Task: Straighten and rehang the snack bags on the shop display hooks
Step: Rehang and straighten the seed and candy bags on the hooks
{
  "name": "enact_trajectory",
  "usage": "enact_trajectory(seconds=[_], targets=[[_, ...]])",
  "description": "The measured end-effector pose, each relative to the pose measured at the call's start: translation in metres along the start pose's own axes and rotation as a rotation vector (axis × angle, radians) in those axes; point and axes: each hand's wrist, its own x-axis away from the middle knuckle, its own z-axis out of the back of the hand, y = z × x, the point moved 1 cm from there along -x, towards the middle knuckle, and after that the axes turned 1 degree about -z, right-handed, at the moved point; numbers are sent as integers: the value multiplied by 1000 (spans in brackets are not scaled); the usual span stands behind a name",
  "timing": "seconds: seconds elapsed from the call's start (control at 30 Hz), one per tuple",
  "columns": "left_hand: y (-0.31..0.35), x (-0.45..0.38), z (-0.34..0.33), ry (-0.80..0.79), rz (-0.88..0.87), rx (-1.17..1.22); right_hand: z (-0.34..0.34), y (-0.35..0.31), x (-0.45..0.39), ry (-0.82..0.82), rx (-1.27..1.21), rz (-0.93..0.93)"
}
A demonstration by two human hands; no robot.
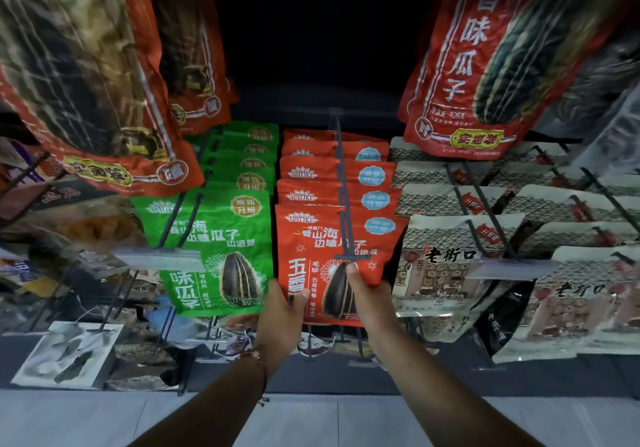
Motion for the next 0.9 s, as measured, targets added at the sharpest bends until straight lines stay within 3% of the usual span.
enact_trajectory(seconds=[0.1, 0.23, 0.37, 0.43, 0.53, 0.67, 0.77, 0.9], targets=[[6, 0, 8, -52, 11, -154, 2, -2, -4, -24, -20, -70], [24, 6, 30, -150, -47, -688, 10, -2, 1, -149, -58, -238], [42, 13, 45, -110, -112, -996, 16, 2, 10, -211, -61, -419], [49, 21, 52, -133, -155, -1111, 22, 4, 18, -201, -32, -411], [63, 38, 58, -201, -307, -1167, 39, 2, 45, -193, 361, -105], [82, 45, 53, -244, -699, -1058, 71, 1, 70, -151, 743, 331], [91, 43, 29, -204, -925, -1065, 97, 7, 70, -26, 826, 410], [92, 47, -8, -272, -977, -1142, 126, 6, 69, 72, 876, 432]])
